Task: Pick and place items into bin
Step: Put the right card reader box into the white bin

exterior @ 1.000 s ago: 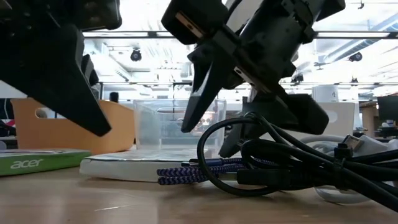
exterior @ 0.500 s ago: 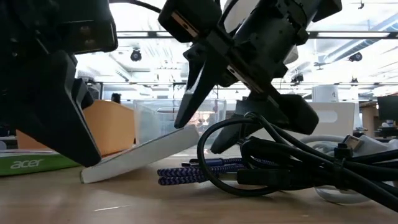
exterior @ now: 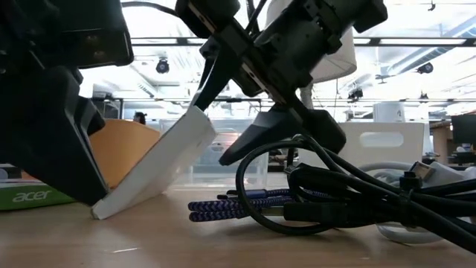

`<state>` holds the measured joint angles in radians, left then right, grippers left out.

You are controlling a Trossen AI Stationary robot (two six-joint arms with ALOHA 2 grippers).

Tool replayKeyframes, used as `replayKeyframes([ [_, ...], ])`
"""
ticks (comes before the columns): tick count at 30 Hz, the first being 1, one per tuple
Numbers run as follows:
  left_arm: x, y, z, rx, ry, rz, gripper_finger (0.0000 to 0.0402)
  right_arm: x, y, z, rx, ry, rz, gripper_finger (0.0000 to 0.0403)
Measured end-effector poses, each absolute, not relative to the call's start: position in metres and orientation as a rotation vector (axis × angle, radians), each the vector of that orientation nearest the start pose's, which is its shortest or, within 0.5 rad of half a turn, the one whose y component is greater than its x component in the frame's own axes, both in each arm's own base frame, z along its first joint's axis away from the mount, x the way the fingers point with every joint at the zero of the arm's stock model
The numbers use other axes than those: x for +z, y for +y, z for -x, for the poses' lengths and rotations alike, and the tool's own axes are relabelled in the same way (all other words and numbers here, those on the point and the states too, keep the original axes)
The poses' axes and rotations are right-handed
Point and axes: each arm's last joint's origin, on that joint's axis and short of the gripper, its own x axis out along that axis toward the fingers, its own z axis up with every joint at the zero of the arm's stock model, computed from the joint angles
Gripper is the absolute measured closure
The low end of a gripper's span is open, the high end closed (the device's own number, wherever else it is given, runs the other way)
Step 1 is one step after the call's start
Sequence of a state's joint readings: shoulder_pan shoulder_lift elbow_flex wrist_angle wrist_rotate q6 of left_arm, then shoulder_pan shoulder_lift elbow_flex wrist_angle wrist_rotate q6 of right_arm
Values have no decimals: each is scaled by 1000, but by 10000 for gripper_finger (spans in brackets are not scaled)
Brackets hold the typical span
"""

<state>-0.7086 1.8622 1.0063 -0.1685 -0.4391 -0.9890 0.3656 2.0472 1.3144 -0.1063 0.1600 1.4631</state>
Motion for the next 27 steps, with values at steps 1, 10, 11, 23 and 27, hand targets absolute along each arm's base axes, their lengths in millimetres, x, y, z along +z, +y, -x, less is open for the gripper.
replayKeyframes([
  [1, 131, -219, -274, 194, 867, 363, 400, 148, 149, -402, -415, 769, -1161, 202],
  [10, 131, -217, -278, 215, 846, 362, 400, 133, 153, -408, -387, 810, -1179, 202],
  [11, 131, -217, -278, 216, 844, 361, 400, 133, 154, -410, -383, 814, -1179, 202],
  [23, 157, -214, -278, 274, 683, 328, 400, 135, 156, -412, -347, 827, -1130, 300],
  [27, 164, -212, -276, 268, 666, 265, 400, 136, 157, -412, -338, 825, -1128, 350],
])
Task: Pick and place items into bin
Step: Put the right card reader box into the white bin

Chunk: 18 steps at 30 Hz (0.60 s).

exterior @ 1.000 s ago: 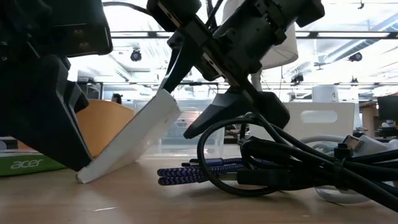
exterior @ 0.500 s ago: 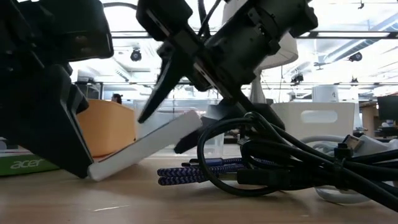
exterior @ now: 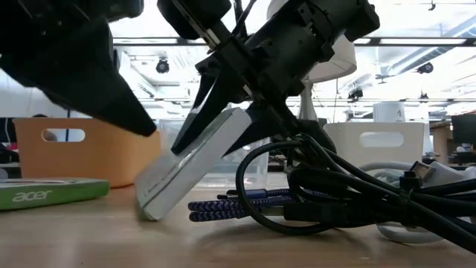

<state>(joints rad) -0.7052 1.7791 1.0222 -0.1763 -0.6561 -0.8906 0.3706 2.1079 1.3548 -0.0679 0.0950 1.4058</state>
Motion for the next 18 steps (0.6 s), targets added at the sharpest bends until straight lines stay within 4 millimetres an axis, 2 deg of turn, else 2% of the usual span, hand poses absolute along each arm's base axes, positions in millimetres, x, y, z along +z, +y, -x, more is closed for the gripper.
replayKeyframes([
  [5, 166, -211, -274, 270, 676, 250, 400, 136, 158, -411, -327, 832, -1120, 363],
  [11, 143, -209, -264, 305, 762, 345, 400, 136, 160, -411, -324, 833, -1118, 363],
  [18, 141, -216, -259, 294, 741, 404, 400, 139, 160, -410, -318, 834, -1117, 363],
])
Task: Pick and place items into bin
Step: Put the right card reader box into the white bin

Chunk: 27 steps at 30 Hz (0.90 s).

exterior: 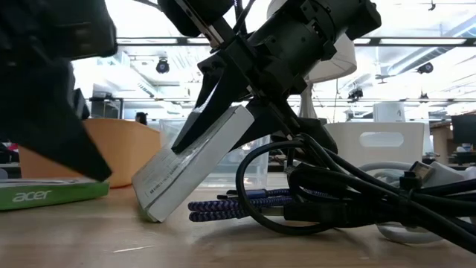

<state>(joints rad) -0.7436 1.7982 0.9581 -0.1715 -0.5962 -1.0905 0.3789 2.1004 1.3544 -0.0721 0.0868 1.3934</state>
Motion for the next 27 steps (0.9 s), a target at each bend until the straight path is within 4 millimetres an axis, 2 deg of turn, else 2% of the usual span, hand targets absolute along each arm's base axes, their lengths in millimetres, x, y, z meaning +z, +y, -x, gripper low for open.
replayKeyframes([
  [2, 147, -217, -260, 290, 715, 414, 400, 145, 162, -407, -304, 833, -1106, 363],
  [5, 162, -217, -261, 278, 665, 401, 400, 165, 166, -399, -291, 817, -1082, 359],
  [10, 187, -211, -257, 249, 595, 348, 400, 197, 163, -375, -407, 840, -1087, 348],
  [17, 214, -198, -248, 252, 528, 313, 400, 255, 139, -335, -612, 708, -1091, 347],
  [22, 243, -187, -238, 233, 458, 322, 400, 289, 120, -319, -630, 566, -1128, 347],
  [27, 274, -174, -226, 241, 359, 340, 400, 290, 101, -310, -705, 597, -1068, 347],
])
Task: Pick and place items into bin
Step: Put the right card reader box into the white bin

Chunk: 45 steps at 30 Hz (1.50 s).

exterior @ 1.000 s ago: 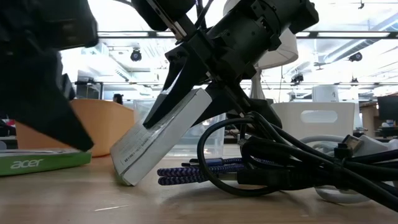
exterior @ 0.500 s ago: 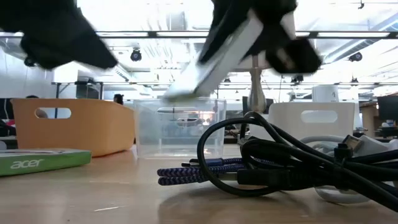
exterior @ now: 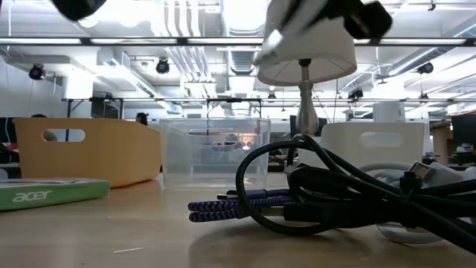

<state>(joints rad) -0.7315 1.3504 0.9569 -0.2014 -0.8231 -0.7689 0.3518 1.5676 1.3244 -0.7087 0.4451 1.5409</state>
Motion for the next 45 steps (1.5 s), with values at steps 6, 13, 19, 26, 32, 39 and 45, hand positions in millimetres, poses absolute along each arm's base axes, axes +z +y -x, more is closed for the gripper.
replayKeyframes([
  [6, 300, -160, -211, 229, 283, 370, 400, 285, 86, -288, -818, 685, -1048, 346],
  [13, 308, -154, -204, 216, 263, 363, 400, 270, 70, -241, -929, 707, -1143, 347],
  [19, 306, -154, -205, 217, 270, 342, 400, 241, 44, -213, -893, 684, -1312, 347],
  [26, 307, -151, -206, 236, 261, 340, 400, 221, 19, -213, -868, 650, -1300, 330],
  [32, 307, -150, -207, 258, 251, 339, 400, 216, 3, -218, -847, 718, -1295, 303],
  [39, 306, -147, -209, 275, 247, 339, 400, 210, -2, -224, -875, 732, -1319, 266],
  [45, 306, -146, -209, 281, 247, 338, 400, 215, -2, -218, -872, 793, -1262, 248],
])
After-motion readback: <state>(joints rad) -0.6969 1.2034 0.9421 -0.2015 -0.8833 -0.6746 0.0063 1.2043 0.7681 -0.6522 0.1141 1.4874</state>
